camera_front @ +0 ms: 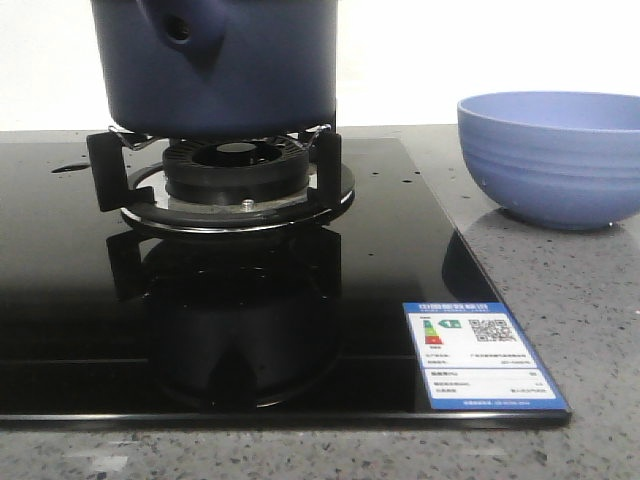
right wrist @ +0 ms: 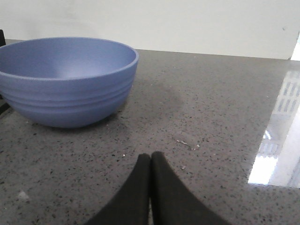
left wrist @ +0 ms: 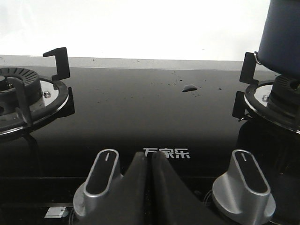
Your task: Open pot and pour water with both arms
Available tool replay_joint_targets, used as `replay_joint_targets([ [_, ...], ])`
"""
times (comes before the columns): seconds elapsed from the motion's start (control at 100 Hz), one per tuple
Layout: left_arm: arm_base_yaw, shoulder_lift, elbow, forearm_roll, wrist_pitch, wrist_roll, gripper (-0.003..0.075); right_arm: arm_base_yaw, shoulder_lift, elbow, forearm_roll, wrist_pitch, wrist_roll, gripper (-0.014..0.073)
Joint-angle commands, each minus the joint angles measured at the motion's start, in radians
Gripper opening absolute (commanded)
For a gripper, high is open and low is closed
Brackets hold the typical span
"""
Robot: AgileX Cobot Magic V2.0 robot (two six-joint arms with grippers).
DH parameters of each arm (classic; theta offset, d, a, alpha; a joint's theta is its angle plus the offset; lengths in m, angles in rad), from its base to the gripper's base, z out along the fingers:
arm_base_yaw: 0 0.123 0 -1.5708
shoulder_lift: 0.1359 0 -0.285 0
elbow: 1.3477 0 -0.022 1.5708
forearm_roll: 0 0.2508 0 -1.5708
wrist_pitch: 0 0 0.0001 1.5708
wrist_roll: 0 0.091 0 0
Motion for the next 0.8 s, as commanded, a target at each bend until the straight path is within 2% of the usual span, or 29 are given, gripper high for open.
replay_joint_targets([
  [0.0, -0.007, -0.026, 0.034, -0.011, -0.071, -0.011, -0.002, -0.008, -0.019, 0.025, -0.014, -0.077, 0.0, -0.0062],
  [0.79, -0.007, -0.026, 0.034, -0.011, -0.098, -0.011, -0.002, -0.008, -0.019, 0.025, -0.014, -0.077, 0.0, -0.0062],
])
